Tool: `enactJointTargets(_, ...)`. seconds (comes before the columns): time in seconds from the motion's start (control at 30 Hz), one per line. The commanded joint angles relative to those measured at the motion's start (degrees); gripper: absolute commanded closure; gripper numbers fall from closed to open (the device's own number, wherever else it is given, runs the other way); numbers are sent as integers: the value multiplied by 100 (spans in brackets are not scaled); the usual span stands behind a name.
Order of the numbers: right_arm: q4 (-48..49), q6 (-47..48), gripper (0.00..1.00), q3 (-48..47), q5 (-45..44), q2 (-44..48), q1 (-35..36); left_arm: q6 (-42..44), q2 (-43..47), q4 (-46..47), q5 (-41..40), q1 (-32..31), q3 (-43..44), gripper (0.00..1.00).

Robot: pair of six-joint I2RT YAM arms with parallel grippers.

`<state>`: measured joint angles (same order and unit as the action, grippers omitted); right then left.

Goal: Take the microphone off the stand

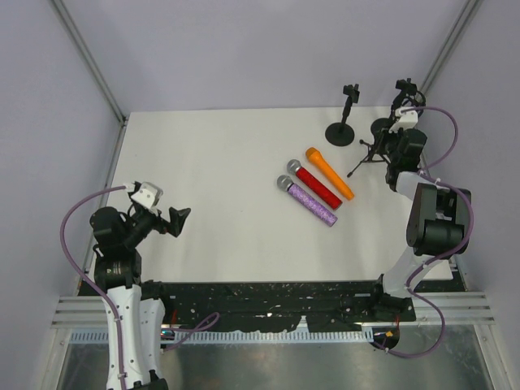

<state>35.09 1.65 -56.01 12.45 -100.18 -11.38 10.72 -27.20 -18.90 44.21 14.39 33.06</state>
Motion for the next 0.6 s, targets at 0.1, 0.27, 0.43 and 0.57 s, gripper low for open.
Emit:
enactJointTargets(0.1, 227, 90, 87, -261, 240, 16, -5, -70, 30, 255, 115, 46, -28, 0)
enactJointTargets(0.27, -493, 11, 71, -656, 311, -107, 4, -61, 66, 228, 115, 46, -1, 0)
enactJointTargets(0.43, -661, -59, 67, -745, 364, -151, -5, -79, 66, 237, 123, 46, 8, 0)
enactJointTargets(0.57, -846, -68, 66, -877, 320, -195, -5, -88, 66, 228, 123, 46, -1, 0)
